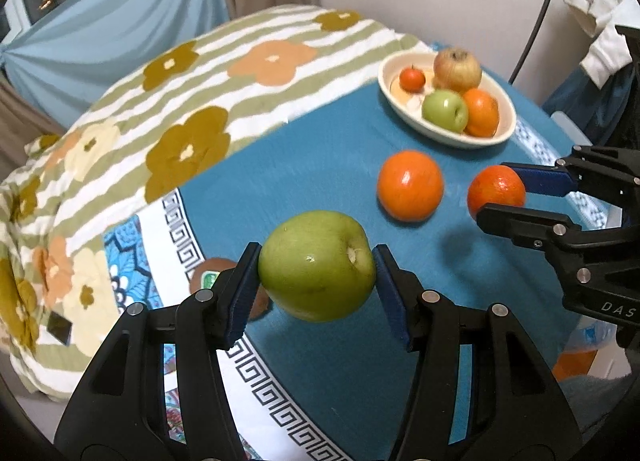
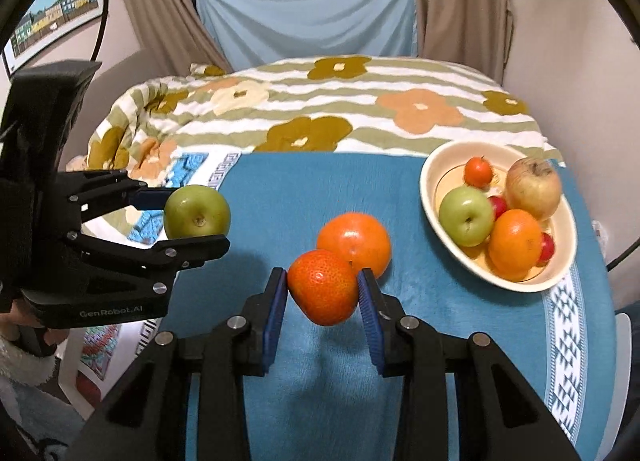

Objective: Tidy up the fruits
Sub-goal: 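Carry the green apple into the bowl with the left gripper while the right carries the tangerine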

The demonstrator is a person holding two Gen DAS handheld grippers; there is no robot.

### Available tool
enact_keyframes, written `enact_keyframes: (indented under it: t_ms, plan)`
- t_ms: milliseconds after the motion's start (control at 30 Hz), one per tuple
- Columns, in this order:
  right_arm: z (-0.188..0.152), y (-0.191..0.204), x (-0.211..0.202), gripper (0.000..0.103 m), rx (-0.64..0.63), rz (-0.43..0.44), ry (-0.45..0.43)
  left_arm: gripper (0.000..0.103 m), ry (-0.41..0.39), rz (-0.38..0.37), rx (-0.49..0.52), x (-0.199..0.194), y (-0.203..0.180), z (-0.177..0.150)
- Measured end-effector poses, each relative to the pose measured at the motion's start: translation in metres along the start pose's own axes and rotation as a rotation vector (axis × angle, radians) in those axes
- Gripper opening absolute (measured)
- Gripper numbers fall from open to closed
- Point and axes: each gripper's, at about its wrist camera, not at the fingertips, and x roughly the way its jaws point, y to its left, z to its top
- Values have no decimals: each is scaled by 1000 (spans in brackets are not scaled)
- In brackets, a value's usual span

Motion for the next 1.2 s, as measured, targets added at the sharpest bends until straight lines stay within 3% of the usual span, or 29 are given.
enact_keyframes:
  t_ms: [200,567,867,1200]
  plan:
    - [10,-11,-29,33,15,-25,-53,60,-64,16,-7,-24,-3,17]
    - [38,-72,-50,33,-27,13,-73,60,-118,18,-145,-32,-34,67]
    - [71,-131,-34,33,-131,82,-62,60,-107,28,-246,7,-68,115]
    - [105,-190,10,33,-209,166,-32,60,-41,33,-360,79,-84,155]
